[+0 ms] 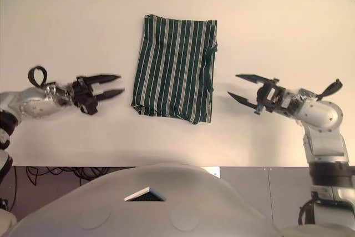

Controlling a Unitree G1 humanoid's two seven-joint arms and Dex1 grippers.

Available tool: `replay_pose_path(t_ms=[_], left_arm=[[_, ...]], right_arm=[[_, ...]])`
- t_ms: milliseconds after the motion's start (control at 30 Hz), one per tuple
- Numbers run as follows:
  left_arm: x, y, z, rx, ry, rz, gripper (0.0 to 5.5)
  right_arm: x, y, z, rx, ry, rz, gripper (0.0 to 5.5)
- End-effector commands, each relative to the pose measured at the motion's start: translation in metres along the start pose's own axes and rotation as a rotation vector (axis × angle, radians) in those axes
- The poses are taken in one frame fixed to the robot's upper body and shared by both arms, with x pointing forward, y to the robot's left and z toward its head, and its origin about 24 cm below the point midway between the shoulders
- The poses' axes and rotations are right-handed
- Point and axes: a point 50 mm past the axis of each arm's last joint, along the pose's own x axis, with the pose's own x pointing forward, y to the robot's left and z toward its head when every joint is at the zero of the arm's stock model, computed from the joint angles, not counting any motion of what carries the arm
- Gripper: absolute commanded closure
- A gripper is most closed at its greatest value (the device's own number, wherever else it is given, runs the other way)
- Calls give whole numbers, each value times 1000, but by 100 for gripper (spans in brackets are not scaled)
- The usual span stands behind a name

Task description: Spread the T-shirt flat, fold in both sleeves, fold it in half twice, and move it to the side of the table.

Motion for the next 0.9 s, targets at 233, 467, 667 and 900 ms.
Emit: replay_pose_path(t_ms=[233,467,667,900], left_arm=[[12,-61,0,-126,53,-254,257],[32,-77,12,-105,-25,-306,257],[36,-86,19,-126,-71,-366,303],[38,-82,19,-109,-82,-383,355]], right_arm=[[19,40,-18,-300,28,200,215],[44,58,-21,-429,-4,288,215],[58,62,-15,-450,-46,349,281],[69,69,-11,-449,-74,430,412]])
